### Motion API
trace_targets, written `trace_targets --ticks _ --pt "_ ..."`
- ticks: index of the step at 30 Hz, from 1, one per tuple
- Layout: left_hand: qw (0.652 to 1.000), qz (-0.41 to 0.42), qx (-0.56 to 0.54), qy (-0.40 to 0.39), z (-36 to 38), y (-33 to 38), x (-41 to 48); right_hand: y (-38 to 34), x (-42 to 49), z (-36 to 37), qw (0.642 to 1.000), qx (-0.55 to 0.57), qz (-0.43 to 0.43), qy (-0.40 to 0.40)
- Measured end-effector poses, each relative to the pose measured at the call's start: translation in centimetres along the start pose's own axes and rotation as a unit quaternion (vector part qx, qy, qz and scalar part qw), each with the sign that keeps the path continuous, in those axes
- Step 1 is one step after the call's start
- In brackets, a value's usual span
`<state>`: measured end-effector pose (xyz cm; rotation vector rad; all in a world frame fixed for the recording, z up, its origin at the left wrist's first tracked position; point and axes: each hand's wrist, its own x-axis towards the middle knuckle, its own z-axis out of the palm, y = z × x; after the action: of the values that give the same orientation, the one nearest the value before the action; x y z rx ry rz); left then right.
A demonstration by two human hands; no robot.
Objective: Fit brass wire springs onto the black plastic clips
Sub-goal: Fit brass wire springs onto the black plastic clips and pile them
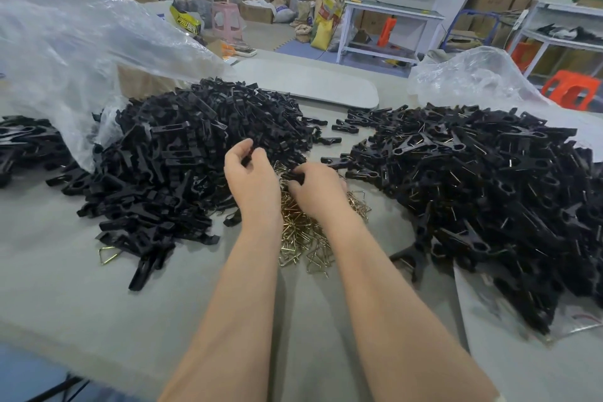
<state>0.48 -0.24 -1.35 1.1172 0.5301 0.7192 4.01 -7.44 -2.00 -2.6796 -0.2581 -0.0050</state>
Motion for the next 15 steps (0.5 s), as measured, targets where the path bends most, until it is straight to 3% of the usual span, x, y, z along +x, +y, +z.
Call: trace_targets --ticks 5,9,12,15 --pt "0.999 0.018 0.042 -0.011 0.0 0.0 0.0 -0.7 0.6 -1.0 0.999 -0.015 0.034 -0.016" --pt "0.995 0.039 0.082 -0.041 0.1 -0.1 -0.2 0.6 -0.3 -1.7 0.988 0.151 0.027 0.007" --pt "0.986 0.069 0.114 -0.097 0.2 -0.1 -0.5 2.0 -1.1 -3.5 0.919 0.386 0.057 0.057" --pt "0.957 0.11 0.175 -0.205 0.5 -0.3 -1.2 3.4 -2.0 -4.6 0.851 0.516 0.06 0.076"
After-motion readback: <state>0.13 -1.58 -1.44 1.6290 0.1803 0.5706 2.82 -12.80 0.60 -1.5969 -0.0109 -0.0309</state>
